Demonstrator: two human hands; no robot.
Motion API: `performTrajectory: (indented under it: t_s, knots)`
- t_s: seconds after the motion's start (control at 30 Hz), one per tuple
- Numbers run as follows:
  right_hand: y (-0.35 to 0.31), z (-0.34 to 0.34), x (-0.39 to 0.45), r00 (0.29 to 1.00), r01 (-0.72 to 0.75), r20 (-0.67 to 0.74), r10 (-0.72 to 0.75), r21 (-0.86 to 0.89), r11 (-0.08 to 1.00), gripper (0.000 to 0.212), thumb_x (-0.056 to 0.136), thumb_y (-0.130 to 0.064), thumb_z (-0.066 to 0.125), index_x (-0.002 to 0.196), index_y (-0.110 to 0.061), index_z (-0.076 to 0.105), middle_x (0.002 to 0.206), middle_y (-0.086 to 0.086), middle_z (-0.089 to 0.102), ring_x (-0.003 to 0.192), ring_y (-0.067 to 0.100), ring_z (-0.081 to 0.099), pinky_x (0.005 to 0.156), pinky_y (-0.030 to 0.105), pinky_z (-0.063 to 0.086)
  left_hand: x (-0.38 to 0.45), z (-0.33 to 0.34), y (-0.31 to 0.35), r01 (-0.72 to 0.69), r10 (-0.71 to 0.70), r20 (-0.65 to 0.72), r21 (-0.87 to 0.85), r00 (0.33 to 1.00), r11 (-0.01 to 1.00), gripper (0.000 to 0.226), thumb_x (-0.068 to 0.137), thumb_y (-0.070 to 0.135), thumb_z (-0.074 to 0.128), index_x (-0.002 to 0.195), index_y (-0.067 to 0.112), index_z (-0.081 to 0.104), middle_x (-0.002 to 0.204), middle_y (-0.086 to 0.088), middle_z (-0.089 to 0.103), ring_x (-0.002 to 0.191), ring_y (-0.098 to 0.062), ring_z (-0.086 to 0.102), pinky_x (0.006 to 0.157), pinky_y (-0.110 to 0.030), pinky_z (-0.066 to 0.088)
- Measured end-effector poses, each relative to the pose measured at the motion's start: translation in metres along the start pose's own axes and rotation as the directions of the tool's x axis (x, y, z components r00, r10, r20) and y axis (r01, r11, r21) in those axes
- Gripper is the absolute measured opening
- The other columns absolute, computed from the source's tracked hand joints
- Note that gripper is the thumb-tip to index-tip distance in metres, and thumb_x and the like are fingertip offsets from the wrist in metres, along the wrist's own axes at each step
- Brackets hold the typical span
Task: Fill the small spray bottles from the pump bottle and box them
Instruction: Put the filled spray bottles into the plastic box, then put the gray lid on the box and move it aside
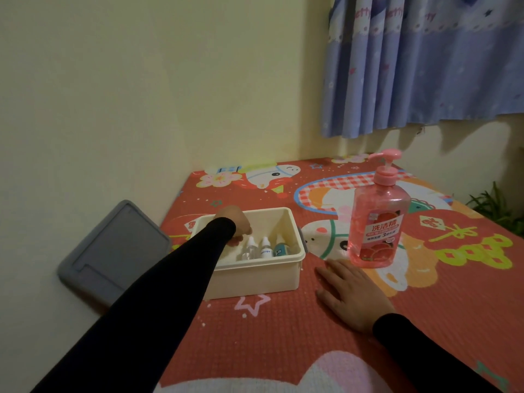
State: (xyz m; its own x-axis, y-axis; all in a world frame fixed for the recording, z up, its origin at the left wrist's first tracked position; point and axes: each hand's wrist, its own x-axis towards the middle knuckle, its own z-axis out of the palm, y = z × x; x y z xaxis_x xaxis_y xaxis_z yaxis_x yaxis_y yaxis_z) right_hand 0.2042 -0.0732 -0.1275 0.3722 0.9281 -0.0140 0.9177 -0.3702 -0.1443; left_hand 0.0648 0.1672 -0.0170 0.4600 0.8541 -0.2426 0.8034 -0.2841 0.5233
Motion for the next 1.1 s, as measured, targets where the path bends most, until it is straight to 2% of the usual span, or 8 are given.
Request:
performTrajectory:
  t_s: [0.1, 0.23, 0.37, 0.43, 0.5, 0.7, 0.93, 1.1]
  knots:
    - [0.0, 0.001, 0.001, 1.0, -0.008, 0.008, 0.008, -0.01, 1.0, 0.063, 0.093, -0.065, 0.018, 0.151, -0.039, 0.013, 0.162, -0.005, 0.011, 0.149, 0.016, 0.005, 0.122, 0.037, 0.004, -0.015, -0.017, -0.002, -0.086, 0.081, -0.087, -0.047, 0.993, 0.995, 0.016, 0.088, 0.014, 0.066, 0.087, -0.002, 0.065, 0.082, -0.014, 0.069, 0.062, -0.022, 0.061, 0.064, -0.032, 0.057]
    - [0.001, 0.001, 0.002, 1.0, -0.011, 0.018, 0.012, -0.02, 1.0, 0.063, 0.094, -0.063, 0.019, 0.151, -0.038, 0.014, 0.162, -0.004, 0.012, 0.149, 0.017, 0.007, 0.123, 0.038, 0.007, -0.039, -0.038, -0.014, -0.211, 0.196, -0.286, -0.022, 0.938, 0.977, 0.024, 0.085, 0.026, 0.067, 0.086, 0.002, 0.071, 0.089, -0.011, 0.072, 0.079, -0.026, 0.065, 0.075, -0.037, 0.054]
    - [0.001, 0.002, 0.002, 1.0, -0.009, 0.011, 0.009, -0.024, 1.0, 0.063, 0.094, -0.063, 0.02, 0.151, -0.037, 0.016, 0.161, -0.003, 0.014, 0.149, 0.018, 0.01, 0.122, 0.039, 0.009, -0.066, -0.047, -0.037, -0.255, 0.235, -0.493, 0.027, 0.837, 0.967, 0.028, 0.086, 0.034, 0.063, 0.082, 0.007, 0.069, 0.082, -0.008, 0.069, 0.073, -0.02, 0.057, 0.062, -0.03, 0.04]
    - [0.001, 0.003, 0.002, 1.0, -0.004, -0.003, 0.004, -0.02, 1.0, 0.062, 0.095, -0.062, 0.021, 0.151, -0.036, 0.018, 0.161, -0.002, 0.016, 0.148, 0.018, 0.011, 0.122, 0.037, 0.008, -0.074, -0.048, -0.053, -0.249, 0.177, -0.565, -0.051, 0.806, 0.967, 0.023, 0.086, 0.033, 0.063, 0.078, 0.011, 0.069, 0.077, -0.002, 0.067, 0.074, -0.019, 0.058, 0.06, -0.029, 0.042]
    - [0.0, 0.004, 0.001, 1.0, 0.007, -0.026, -0.008, -0.026, 1.0, 0.061, 0.095, -0.06, 0.023, 0.151, -0.035, 0.02, 0.16, -0.002, 0.018, 0.148, 0.018, 0.013, 0.122, 0.035, 0.008, -0.081, -0.049, -0.071, -0.256, 0.125, -0.606, -0.136, 0.786, 0.957, 0.017, 0.086, 0.031, 0.064, 0.073, 0.02, 0.064, 0.077, 0.004, 0.066, 0.08, -0.02, 0.062, 0.07, -0.031, 0.049]
    - [0.0, 0.003, 0.0, 0.999, 0.017, -0.034, -0.018, -0.04, 0.999, 0.06, 0.096, -0.059, 0.023, 0.15, -0.033, 0.022, 0.16, 0.0, 0.02, 0.147, 0.019, 0.016, 0.12, 0.035, 0.009, -0.111, -0.044, -0.122, -0.168, -0.021, -0.655, -0.225, 0.755, 0.96, 0.019, 0.09, 0.031, 0.06, 0.09, 0.013, 0.065, 0.086, -0.002, 0.064, 0.082, -0.021, 0.057, 0.072, -0.028, 0.037]
    - [0.0, 0.001, 0.0, 1.0, 0.018, -0.018, -0.019, -0.051, 0.999, 0.06, 0.097, -0.058, 0.023, 0.151, -0.032, 0.021, 0.16, 0.001, 0.02, 0.147, 0.02, 0.017, 0.121, 0.037, 0.011, -0.146, -0.024, -0.169, 0.029, -0.294, -0.668, -0.378, 0.684, 0.925, 0.026, 0.085, 0.039, 0.067, 0.084, 0.014, 0.062, 0.099, -0.016, 0.068, 0.097, -0.035, 0.062, 0.076, -0.032, 0.04]
    - [0.0, 0.002, 0.0, 1.0, 0.029, -0.01, -0.029, -0.057, 0.998, 0.06, 0.097, -0.058, 0.022, 0.151, -0.031, 0.022, 0.159, 0.003, 0.021, 0.146, 0.02, 0.018, 0.121, 0.037, 0.013, -0.157, -0.012, -0.199, 0.102, -0.408, -0.6, -0.476, 0.688, 0.873, 0.04, 0.081, 0.046, 0.068, 0.071, 0.008, 0.062, 0.076, -0.01, 0.065, 0.075, -0.032, 0.059, 0.072, -0.034, 0.043]
